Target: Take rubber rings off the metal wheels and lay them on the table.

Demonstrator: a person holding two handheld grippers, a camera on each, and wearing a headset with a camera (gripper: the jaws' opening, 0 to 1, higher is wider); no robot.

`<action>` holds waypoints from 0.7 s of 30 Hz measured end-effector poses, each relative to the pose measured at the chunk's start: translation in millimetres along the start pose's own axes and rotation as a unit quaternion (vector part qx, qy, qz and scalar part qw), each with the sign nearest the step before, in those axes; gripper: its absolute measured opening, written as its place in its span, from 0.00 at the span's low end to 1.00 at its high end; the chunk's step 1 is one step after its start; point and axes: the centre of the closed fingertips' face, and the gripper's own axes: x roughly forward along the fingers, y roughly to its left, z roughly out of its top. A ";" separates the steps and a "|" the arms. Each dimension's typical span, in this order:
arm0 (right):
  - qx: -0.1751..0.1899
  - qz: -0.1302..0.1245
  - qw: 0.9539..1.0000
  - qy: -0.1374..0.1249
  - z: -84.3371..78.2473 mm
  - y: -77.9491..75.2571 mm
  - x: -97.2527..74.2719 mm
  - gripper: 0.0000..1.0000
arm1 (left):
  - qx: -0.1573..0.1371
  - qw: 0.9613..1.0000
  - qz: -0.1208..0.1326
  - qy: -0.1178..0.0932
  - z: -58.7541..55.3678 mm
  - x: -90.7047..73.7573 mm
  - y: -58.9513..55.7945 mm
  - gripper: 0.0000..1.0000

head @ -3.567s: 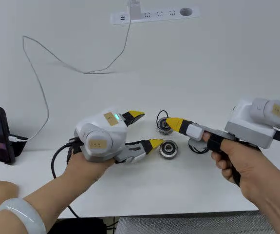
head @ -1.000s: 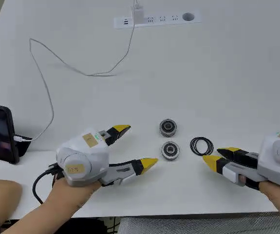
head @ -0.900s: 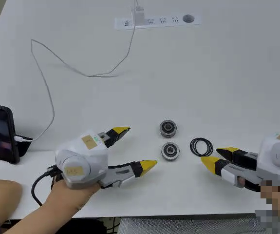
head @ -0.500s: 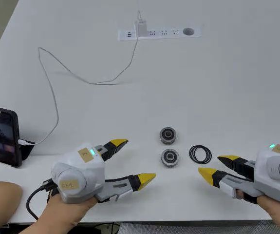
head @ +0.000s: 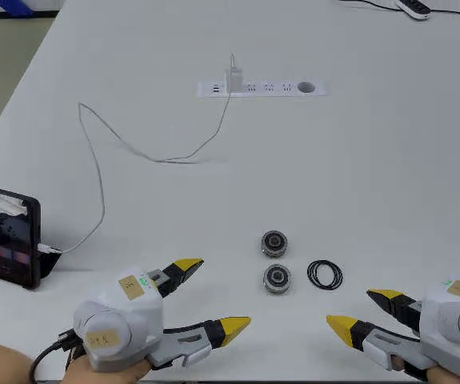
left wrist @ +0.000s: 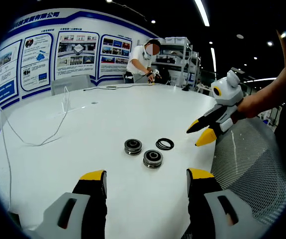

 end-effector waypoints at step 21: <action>-0.052 -0.018 0.998 -0.018 1.5 12.6 -15.4 0.71 | -0.001 1.000 0.012 -0.007 -0.1 -14.7 -4.2 0.77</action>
